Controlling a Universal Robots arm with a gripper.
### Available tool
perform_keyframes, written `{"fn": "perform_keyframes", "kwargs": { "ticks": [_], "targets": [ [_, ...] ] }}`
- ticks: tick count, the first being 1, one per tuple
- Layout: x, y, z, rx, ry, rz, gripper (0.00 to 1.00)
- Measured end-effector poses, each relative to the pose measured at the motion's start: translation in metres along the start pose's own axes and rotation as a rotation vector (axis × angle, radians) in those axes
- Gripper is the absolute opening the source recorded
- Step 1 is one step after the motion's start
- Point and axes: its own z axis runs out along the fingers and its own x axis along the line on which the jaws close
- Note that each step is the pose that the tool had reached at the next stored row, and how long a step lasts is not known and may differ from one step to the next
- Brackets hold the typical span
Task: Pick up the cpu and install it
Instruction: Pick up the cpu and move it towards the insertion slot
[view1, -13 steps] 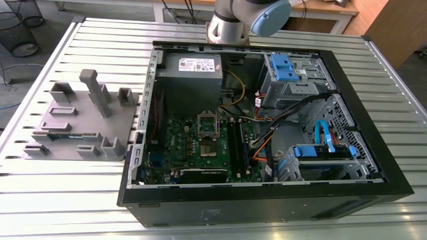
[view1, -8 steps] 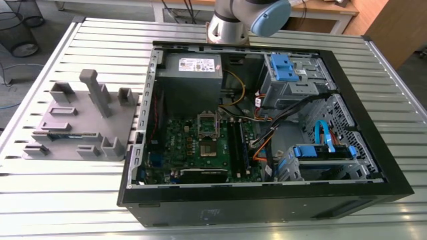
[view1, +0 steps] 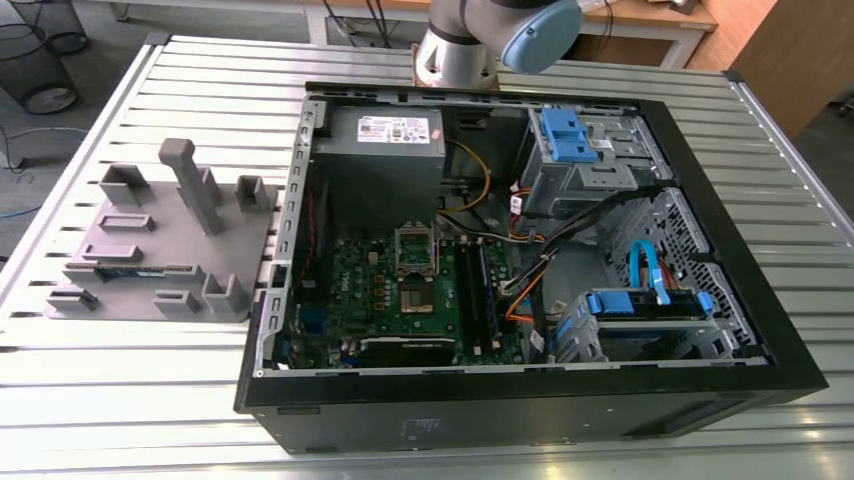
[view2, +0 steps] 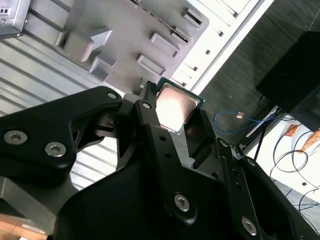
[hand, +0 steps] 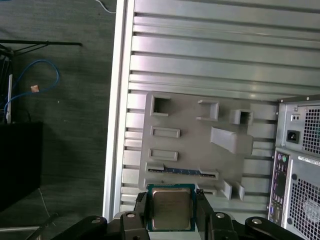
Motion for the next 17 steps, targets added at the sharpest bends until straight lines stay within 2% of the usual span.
{"fn": "perform_keyframes", "kwargs": {
  "ticks": [10, 17],
  "targets": [
    [0.0003, 0.0007, 0.0176, 0.0044, 0.0002, 0.000, 0.47],
    [-0.0003, 0.0006, 0.0170, 0.0044, 0.0002, 0.000, 0.47]
  ]
}}
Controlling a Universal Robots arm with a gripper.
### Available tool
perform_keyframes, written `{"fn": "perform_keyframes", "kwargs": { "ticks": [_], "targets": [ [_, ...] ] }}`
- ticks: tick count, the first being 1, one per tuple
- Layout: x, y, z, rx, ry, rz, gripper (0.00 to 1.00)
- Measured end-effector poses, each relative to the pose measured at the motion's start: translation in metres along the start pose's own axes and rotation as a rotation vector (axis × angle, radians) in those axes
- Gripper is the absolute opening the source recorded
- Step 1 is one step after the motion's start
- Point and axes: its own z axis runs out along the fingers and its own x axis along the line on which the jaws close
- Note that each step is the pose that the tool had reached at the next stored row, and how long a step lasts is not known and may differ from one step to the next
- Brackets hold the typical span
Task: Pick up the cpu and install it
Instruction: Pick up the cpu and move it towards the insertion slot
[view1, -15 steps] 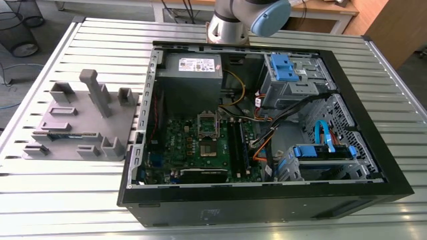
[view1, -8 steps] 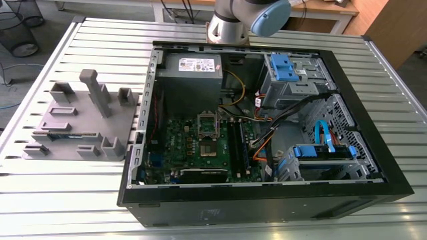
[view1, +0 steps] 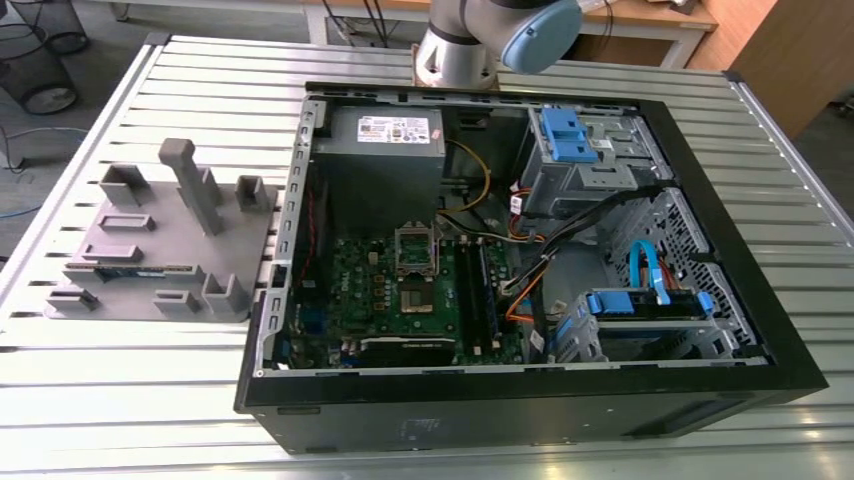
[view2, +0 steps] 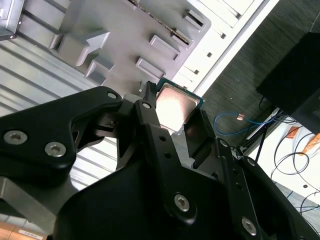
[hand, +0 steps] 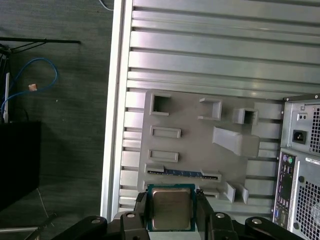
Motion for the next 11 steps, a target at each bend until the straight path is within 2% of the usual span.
{"fn": "perform_keyframes", "kwargs": {
  "ticks": [11],
  "targets": [
    [-0.0026, -0.0002, 0.0001, 0.0000, 0.0000, 0.000, 0.47]
  ]
}}
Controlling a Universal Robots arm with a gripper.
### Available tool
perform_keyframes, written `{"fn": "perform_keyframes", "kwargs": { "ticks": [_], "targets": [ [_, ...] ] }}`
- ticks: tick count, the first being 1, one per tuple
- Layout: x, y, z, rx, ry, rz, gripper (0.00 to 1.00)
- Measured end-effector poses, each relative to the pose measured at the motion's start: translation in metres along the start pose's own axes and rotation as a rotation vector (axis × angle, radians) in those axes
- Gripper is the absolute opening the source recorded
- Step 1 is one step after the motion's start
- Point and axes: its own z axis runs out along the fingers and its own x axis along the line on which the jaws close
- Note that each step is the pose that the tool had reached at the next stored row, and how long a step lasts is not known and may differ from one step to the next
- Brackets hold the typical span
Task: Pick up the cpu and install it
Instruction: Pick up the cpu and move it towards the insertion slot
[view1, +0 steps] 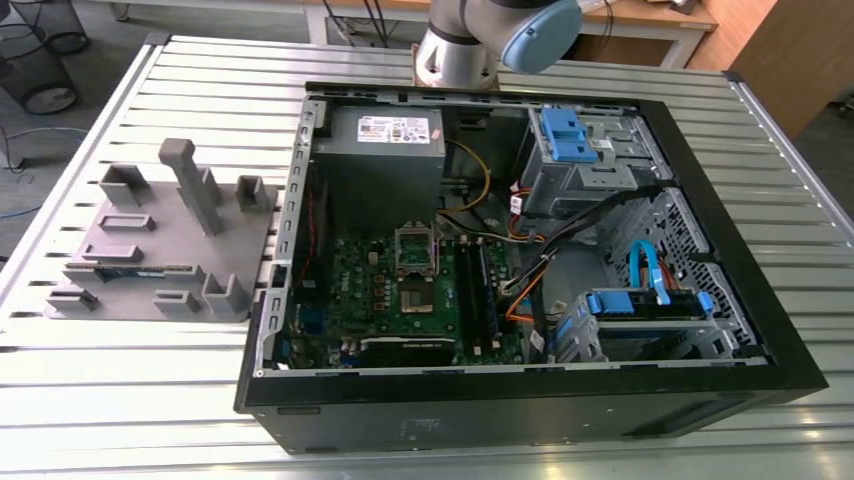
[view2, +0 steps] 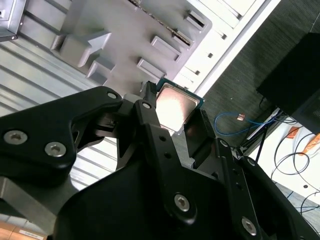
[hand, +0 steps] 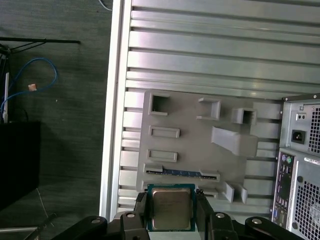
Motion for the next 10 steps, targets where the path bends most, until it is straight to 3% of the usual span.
{"fn": "perform_keyframes", "kwargs": {
  "ticks": [10],
  "targets": [
    [-0.0043, -0.0003, 0.0001, 0.0001, 0.0001, 0.000, 0.47]
  ]
}}
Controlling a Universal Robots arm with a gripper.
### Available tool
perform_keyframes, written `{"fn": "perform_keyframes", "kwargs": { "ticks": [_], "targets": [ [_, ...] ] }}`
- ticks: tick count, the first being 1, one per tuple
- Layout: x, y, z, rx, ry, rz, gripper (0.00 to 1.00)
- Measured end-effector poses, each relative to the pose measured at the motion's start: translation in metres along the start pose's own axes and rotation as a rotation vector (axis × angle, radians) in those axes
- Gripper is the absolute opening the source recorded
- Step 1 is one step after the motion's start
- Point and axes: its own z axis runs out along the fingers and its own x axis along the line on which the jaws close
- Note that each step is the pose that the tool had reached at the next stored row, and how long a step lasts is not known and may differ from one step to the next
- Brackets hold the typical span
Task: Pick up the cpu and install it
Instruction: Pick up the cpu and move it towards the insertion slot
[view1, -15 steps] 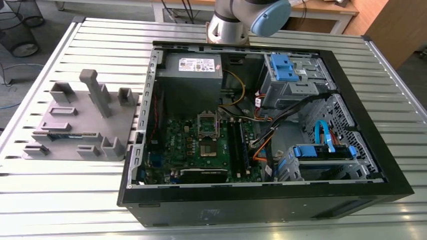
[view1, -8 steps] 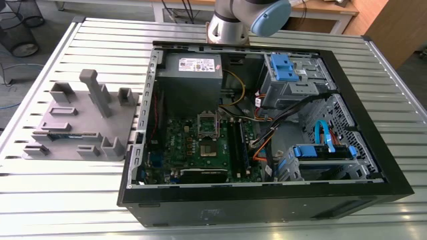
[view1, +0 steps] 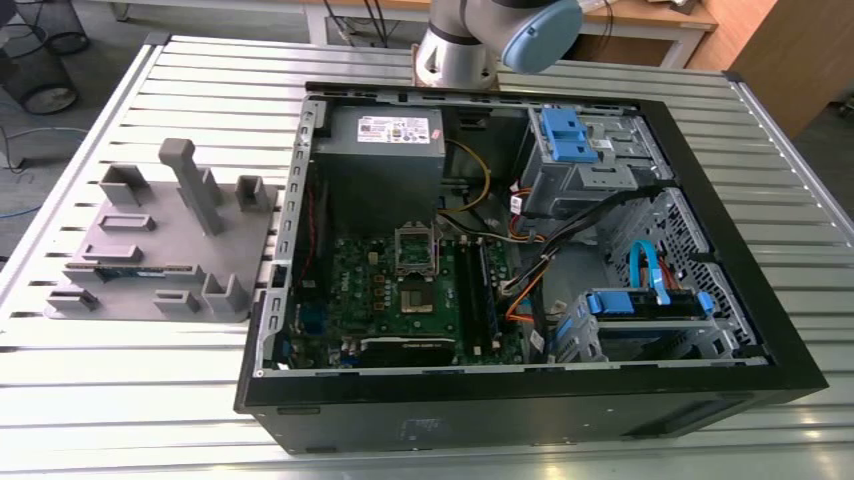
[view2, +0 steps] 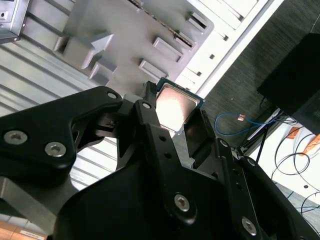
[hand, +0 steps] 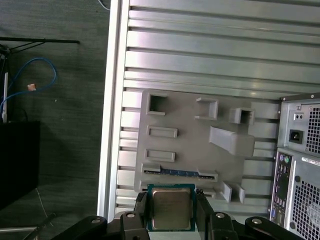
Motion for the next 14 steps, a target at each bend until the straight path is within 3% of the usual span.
{"fn": "perform_keyframes", "kwargs": {
  "ticks": [14],
  "targets": [
    [-0.0061, -0.0004, 0.0002, -0.0001, -0.0001, 0.000, 0.47]
  ]
}}
